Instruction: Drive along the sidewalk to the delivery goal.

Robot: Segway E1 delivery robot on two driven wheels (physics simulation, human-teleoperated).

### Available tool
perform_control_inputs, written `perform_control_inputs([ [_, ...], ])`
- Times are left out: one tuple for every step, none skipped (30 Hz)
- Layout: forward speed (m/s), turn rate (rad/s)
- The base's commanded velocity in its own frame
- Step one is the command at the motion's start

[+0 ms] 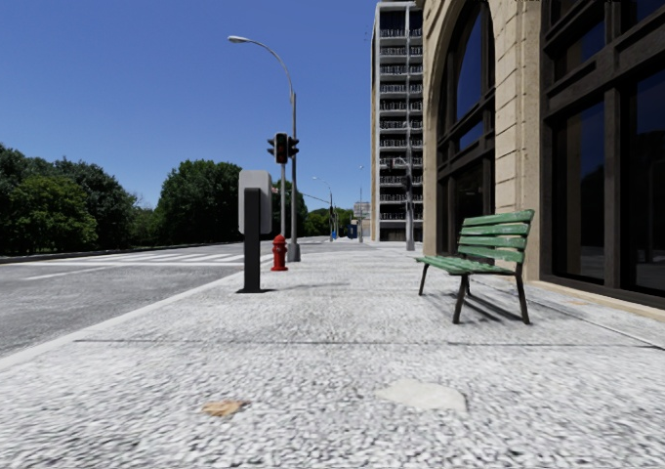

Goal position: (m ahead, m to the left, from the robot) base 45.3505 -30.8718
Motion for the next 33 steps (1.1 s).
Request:
perform_control_inputs([
  [2.0, 0.0],
  [2.0, 0.0],
  [2.0, 0.0],
  [2.0, 0.0],
  [2.0, 0.0],
  [2.0, 0.0],
  [2.0, 0.0],
  [2.0, 0.0],
  [2.0, 0.0],
  [2.0, 0.0],
  [2.0, 0.0],
  [2.0, 0.0],
  [2.0, 0.0],
  [2.0, 0.0],
  [2.0, 0.0],
  [2.0, 0.0],
  [2.0, 0.0],
  [2.0, 0.0],
  [2.0, 0.0],
  [2.0, 0.0],
  [2.0, 0.0],
  [2.0, 0.0],
  [2.0, 0.0],
  [2.0, 0.0],
  [2.0, 0.0],
  [2.0, 0.0],
  [2.0, 0.0],
  [2.0, 0.0],
  [2.0, 0.0],
  [2.0, 0.0],
  [2.0, 0.0],
  [2.0, 0.0],
  [2.0, 0.0],
])
